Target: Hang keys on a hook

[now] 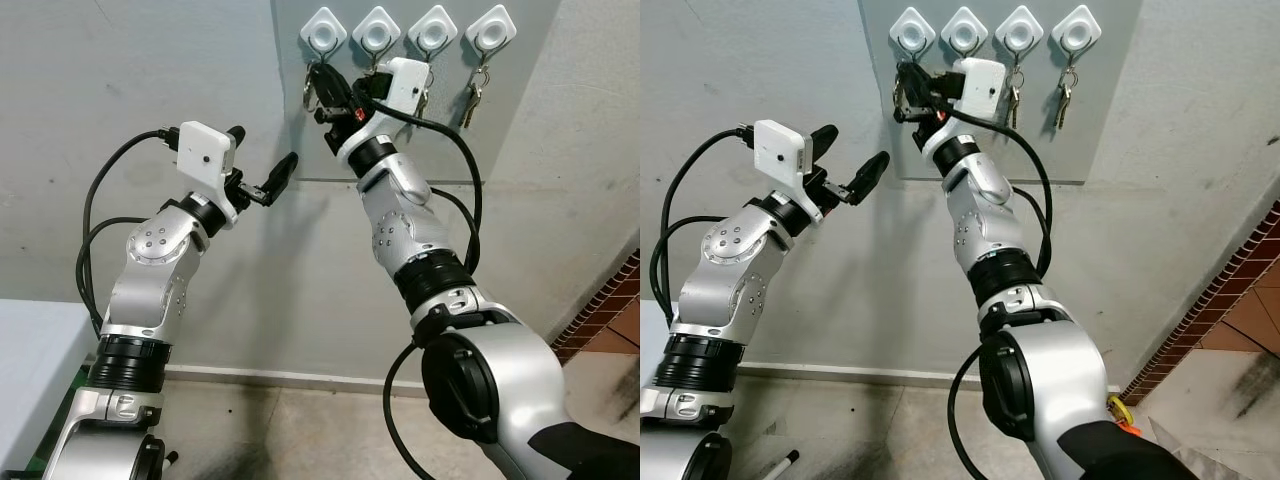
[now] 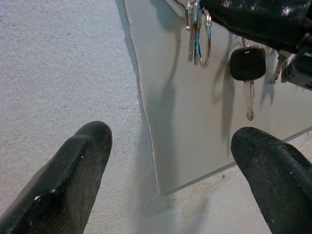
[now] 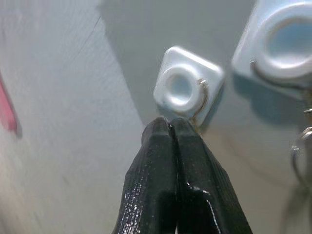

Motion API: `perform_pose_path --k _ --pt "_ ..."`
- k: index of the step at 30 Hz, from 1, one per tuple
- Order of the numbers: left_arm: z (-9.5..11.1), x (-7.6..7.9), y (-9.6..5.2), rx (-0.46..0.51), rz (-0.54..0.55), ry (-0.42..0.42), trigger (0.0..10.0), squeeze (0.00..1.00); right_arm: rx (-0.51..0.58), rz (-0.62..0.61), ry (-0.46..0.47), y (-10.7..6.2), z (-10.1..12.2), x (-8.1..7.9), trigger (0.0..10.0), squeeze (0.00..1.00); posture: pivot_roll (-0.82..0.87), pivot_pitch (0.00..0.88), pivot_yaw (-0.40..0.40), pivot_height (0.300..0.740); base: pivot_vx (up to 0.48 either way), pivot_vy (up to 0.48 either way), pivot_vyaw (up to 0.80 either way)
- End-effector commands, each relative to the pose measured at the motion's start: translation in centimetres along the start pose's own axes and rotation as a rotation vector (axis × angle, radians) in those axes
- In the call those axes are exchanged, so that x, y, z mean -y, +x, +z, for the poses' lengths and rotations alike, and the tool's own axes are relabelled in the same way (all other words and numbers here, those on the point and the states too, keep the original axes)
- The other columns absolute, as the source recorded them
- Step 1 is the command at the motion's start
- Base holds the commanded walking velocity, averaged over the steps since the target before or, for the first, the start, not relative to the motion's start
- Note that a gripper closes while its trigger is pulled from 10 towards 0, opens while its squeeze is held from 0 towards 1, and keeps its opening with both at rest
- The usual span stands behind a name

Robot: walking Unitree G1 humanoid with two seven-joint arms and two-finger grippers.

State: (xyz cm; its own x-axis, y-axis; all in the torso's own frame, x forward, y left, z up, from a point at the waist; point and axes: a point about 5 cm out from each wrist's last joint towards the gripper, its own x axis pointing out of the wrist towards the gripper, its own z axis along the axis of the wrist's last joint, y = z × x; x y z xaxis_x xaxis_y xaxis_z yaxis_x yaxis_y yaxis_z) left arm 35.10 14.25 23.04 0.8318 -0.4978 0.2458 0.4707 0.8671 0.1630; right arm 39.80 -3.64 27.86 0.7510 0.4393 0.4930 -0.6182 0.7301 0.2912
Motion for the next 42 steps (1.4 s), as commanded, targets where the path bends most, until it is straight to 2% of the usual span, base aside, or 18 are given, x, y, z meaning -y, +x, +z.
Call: perform_pose_path --k 1,7,19,30,31,33,34,42 --pt "0.4 -0.2 0.0 0.007 0.002 0.015 10.0 0.00 0.012 0.010 0.036 0.6 0.3 -0.6 10.0 0.00 0.05 0.018 0.051 0.740 0.000 0.000 0.00" --pt "0.5 -0.3 0.0 0.006 0.006 0.014 10.0 0.00 0.015 -0.017 0.115 0.5 0.1 -0.3 10.0 0.00 0.05 0.023 0.053 0.740 0.000 0.000 0.00" --pt "0.5 -0.4 0.0 0.007 0.015 0.011 10.0 0.00 -0.053 -0.093 0.270 -0.7 -2.2 0.5 10.0 0.00 0.05 0.033 0.055 0.740 0.000 0.000 0.00" --pt "0.6 -0.6 0.0 0.007 0.025 0.010 10.0 0.00 -0.081 -0.123 0.279 -1.2 -2.9 1.0 10.0 0.00 0.05 0.042 0.052 0.740 0.000 0.000 0.00" --pt "0.6 -0.6 0.0 0.006 0.027 0.011 10.0 0.00 -0.073 -0.118 0.279 -1.3 -2.9 1.0 10.0 0.05 0.05 0.043 0.051 0.740 0.000 0.000 0.00" --pt "0.6 -0.6 0.0 0.006 0.027 0.011 10.0 0.00 -0.064 -0.112 0.281 -1.3 -2.8 1.0 10.0 0.05 0.05 0.043 0.051 0.740 0.000 0.000 0.00" --pt "0.6 -0.6 0.0 0.007 0.029 0.009 10.0 0.00 -0.043 -0.105 0.284 -1.3 -2.6 1.1 10.0 1.00 0.05 0.044 0.051 0.740 0.000 0.000 0.00" --pt "0.5 -0.7 0.0 0.006 0.037 0.006 10.0 0.00 0.023 -0.055 0.307 -1.2 -1.8 0.9 10.0 1.00 0.05 0.043 0.050 0.740 0.000 0.000 0.00"
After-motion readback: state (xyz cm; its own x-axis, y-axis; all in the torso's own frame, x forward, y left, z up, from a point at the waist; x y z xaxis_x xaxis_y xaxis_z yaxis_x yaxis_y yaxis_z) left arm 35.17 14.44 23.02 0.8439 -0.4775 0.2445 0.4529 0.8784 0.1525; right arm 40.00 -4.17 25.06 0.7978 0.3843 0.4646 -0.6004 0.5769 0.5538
